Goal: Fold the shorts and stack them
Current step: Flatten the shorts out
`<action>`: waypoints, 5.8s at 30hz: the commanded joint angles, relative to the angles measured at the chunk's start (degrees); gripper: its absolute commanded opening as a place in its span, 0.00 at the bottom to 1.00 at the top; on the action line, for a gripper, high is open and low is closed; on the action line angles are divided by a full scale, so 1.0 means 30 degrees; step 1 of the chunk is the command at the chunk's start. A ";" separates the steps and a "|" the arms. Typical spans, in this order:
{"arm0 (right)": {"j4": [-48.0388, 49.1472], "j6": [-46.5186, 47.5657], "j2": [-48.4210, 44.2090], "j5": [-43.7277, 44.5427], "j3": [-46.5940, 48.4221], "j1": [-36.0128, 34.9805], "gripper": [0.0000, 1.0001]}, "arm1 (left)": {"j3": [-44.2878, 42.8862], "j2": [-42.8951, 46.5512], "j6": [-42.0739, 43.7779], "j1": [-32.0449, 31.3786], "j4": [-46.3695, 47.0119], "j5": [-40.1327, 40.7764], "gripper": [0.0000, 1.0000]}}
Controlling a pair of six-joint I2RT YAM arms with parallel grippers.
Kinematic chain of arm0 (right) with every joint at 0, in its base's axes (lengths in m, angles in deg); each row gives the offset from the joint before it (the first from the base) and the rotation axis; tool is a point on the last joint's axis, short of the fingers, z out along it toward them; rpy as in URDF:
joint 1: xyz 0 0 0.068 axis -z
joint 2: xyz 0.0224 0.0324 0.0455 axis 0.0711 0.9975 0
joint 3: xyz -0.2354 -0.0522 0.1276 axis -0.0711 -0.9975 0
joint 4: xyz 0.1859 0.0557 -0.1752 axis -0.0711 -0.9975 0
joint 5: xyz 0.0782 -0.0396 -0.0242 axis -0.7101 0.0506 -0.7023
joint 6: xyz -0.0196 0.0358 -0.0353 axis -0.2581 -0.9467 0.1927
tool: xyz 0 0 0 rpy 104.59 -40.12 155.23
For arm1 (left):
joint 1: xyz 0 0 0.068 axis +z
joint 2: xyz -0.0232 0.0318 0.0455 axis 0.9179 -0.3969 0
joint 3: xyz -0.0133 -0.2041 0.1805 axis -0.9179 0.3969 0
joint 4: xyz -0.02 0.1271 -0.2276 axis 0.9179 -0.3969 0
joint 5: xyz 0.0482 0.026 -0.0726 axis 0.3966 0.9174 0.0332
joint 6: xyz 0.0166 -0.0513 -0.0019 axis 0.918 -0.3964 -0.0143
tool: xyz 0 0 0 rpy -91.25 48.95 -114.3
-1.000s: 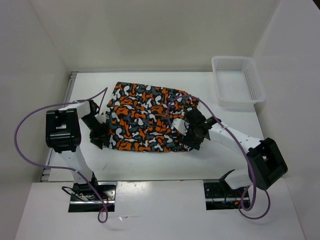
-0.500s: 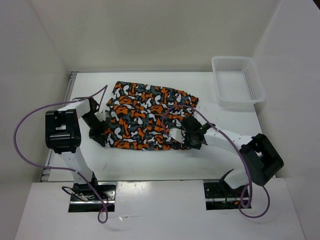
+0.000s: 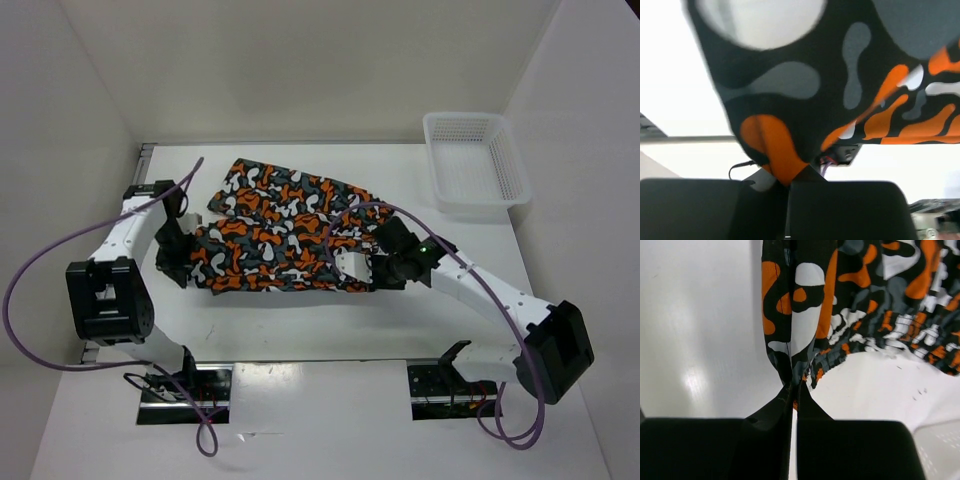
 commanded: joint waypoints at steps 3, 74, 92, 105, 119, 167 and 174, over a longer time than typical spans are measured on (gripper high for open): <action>-0.3136 0.0895 -0.0468 0.0129 -0.0300 -0.0439 0.00 | 0.3554 0.2521 0.0127 -0.3042 -0.0892 0.2033 0.02; 0.5419 -0.5580 -0.0661 -0.1831 0.2886 0.0907 0.64 | -0.6282 -0.7983 0.0127 0.1371 0.3417 -0.5111 0.58; 0.9050 -0.7162 0.7318 -0.0696 0.2716 -0.2287 0.55 | -0.4937 -0.8960 0.0127 0.0495 -0.0543 -1.1824 0.56; 0.9052 -0.7016 0.8111 0.0451 0.2101 -0.2287 0.53 | -0.3446 -0.6755 0.0127 -0.1940 0.2768 -0.5967 0.52; 0.9052 -0.5844 0.8111 0.1006 0.0315 -0.2287 0.37 | -0.3208 -0.5415 0.0127 -0.1210 0.8592 -0.2480 0.02; 0.5012 -0.4459 0.6267 0.2092 0.1102 -0.2287 0.32 | -0.6548 -0.9013 0.0127 0.0609 1.0824 -0.6316 0.57; 0.2758 -0.5639 0.4012 0.1682 0.2132 -0.2287 0.44 | -0.6929 -1.0097 0.0127 0.0023 1.0799 -0.5906 0.53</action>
